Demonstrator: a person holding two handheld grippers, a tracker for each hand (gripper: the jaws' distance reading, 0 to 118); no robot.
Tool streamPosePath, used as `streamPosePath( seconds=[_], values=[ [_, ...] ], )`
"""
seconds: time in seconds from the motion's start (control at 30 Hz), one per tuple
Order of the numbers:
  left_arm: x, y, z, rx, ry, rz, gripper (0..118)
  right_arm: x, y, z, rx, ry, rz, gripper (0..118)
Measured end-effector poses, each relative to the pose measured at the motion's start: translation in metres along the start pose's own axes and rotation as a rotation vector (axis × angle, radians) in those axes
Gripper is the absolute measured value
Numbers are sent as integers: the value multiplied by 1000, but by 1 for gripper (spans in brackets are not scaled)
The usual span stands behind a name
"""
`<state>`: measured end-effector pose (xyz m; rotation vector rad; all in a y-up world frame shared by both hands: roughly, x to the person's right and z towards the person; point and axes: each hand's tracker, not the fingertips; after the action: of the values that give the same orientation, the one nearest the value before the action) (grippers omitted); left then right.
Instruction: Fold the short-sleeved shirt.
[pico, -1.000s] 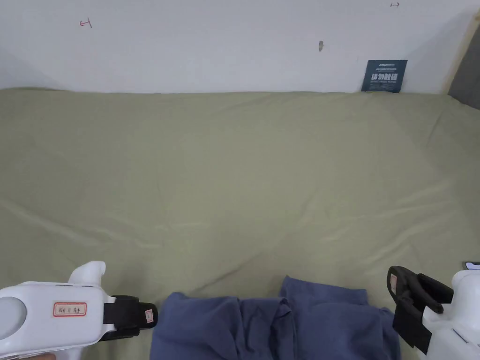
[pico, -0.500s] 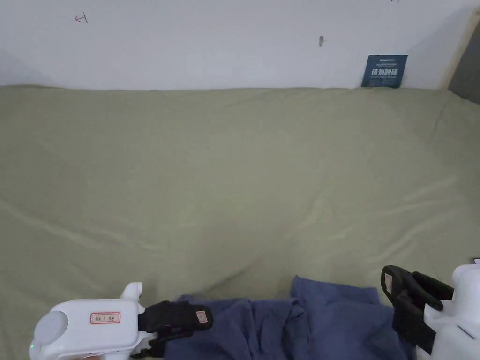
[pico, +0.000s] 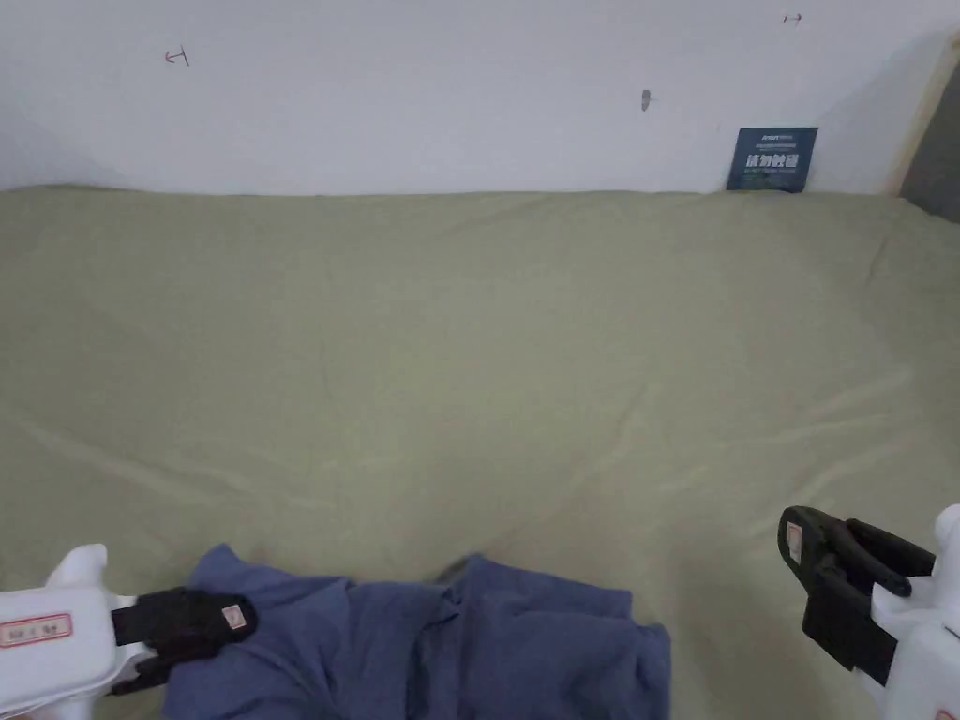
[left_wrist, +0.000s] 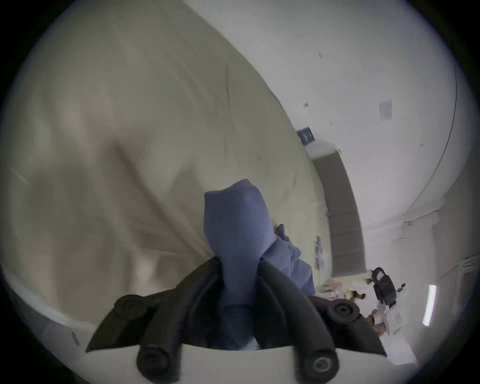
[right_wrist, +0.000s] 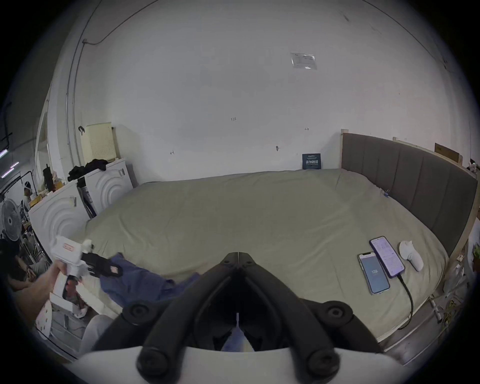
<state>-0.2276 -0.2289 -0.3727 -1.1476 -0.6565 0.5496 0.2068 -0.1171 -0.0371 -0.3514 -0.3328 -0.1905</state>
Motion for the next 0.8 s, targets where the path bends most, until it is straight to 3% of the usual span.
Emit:
streamPosePath(
  seconds=[0.1,0.17,0.47,0.67,0.7,0.73,0.77,0.8],
  values=[
    [29,-1,36,71,214,-152,11,0,3,-3,10,13,5,2],
    [55,-4,41,65,272,-212,11,-1,4,-7,13,18,5,2],
    [201,-63,-10,-33,354,-519,11,3,2,4,25,28,-9,2],
    [243,-114,-93,-113,457,-677,11,17,-4,12,13,10,-40,2],
    [246,-123,-110,-129,466,-703,21,19,-5,13,10,6,-45,2],
    [245,-130,-124,-139,431,-707,49,22,-6,15,9,-3,-50,2],
    [246,-137,-137,-164,372,-703,91,24,-6,16,5,-12,-54,2],
    [244,-143,-151,-205,336,-695,118,27,-7,17,2,-17,-58,2]
  ],
)
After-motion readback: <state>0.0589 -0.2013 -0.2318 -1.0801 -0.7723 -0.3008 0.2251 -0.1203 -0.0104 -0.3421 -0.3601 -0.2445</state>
